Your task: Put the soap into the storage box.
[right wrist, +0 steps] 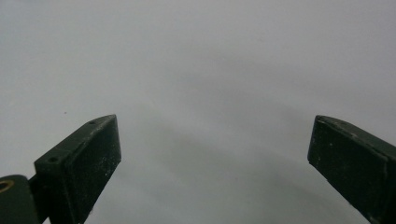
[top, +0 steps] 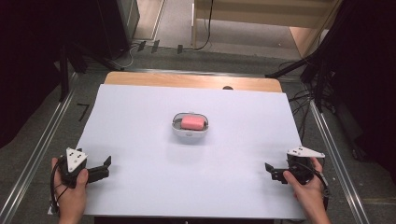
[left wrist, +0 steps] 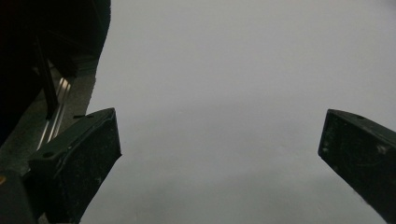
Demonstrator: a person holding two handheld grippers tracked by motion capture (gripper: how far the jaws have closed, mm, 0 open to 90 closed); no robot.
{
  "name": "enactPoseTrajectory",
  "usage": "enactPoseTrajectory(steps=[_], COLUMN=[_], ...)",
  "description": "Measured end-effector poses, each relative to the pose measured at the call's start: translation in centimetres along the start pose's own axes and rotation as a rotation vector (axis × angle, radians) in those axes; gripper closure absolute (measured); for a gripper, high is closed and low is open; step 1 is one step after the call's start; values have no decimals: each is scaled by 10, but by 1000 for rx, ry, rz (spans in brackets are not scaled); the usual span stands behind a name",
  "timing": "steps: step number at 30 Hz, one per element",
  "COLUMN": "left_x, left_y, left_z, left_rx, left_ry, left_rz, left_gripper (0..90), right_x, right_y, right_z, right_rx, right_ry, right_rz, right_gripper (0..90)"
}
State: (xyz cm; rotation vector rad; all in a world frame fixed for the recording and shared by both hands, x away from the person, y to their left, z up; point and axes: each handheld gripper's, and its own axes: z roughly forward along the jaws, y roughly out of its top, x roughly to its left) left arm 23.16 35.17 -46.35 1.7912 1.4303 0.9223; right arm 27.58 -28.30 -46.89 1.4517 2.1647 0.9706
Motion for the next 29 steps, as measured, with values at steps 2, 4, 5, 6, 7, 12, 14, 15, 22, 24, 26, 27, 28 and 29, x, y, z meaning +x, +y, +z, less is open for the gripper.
enactPoseTrajectory(steps=[2, 4, 5, 6, 7, 12, 14, 15, 22, 24, 26, 27, 28, 29], left_x=[0, 0, 0, 0, 0, 0, 0, 0, 0, 0, 0, 0, 0, 0], left_y=[0, 0, 0, 0, 0, 0, 0, 0, 0, 0, 0, 0, 0, 0], left_z=[0, 0, 0, 0, 0, 0, 0, 0, 0, 0, 0, 0, 1, 1], left_rx=[0, -2, -2, -2, -2, -3, -4, -4, -5, -4, 0, 4, 5, 5], left_ry=[1, 2, 2, 3, 3, 1, 0, 0, -7, -7, -7, -5, -4, -4], left_rz=[0, 0, 0, 1, 1, -1, -1, -1, -1, -1, 0, 1, 0, 0], left_gripper=[0, 0, 0, 0, 0, 0, 0, 0, 0, 0, 0, 0, 0, 0], right_x=[-3, -6, -6, -9, -9, -12, -14, -14, -14, -14, -13, -13, -12, -12], right_y=[-7, -13, -13, -20, -20, -32, -37, -37, -48, -48, -48, -48, -48, -48], right_z=[-3, -5, -5, -8, -8, -16, -22, -22, -31, -30, -29, -29, -29, -29], right_rx=[-15, -32, -32, -53, -53, -90, -127, -127, -212, -217, -208, -209, -207, -207], right_ry=[-4, -5, -5, -1, -1, -25, -44, -44, -91, -98, -99, -100, -101, -101], right_rz=[17, 40, 40, 54, 54, 79, 83, 83, 110, 112, 109, 105, 103, 103], right_gripper=[30, 30, 30, 31, 31, 30, 30, 30, 52, 54, 54, 55, 57, 57])
